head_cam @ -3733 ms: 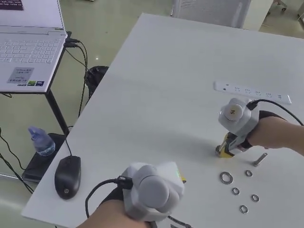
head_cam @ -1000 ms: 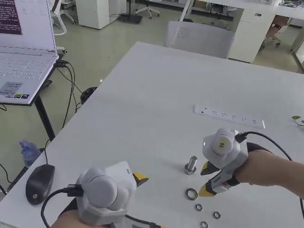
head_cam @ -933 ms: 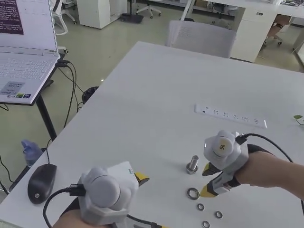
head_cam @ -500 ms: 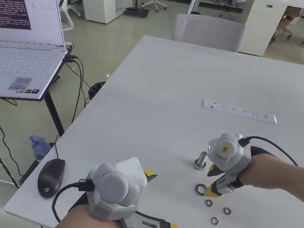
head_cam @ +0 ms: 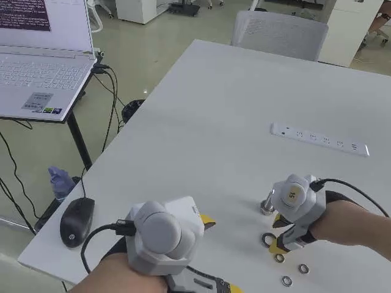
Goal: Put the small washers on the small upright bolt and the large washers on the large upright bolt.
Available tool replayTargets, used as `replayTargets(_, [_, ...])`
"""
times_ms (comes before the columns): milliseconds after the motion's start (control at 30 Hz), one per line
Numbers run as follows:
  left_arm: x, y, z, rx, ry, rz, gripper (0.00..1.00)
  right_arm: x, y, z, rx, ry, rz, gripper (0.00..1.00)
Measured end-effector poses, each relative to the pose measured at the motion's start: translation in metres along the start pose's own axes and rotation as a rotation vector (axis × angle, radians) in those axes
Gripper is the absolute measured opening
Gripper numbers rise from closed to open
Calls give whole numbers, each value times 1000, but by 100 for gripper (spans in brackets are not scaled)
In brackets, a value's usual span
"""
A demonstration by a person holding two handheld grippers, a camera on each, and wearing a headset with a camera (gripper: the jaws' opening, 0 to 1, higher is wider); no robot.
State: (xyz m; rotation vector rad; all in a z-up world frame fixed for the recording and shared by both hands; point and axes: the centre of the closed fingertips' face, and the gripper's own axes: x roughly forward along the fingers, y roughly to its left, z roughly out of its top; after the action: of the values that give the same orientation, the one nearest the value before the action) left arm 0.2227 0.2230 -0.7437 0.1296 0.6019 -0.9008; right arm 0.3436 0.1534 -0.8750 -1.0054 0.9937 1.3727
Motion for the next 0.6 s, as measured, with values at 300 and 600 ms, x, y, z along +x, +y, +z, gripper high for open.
replayTargets(300, [-1, -4, -5, -11, 2, -11, 76, 4, 1, -1, -6, 17, -9, 36])
replayTargets(600, [-4, 1, -6, -22, -8, 14, 77, 4, 0, -2, -26, 23, -18, 35])
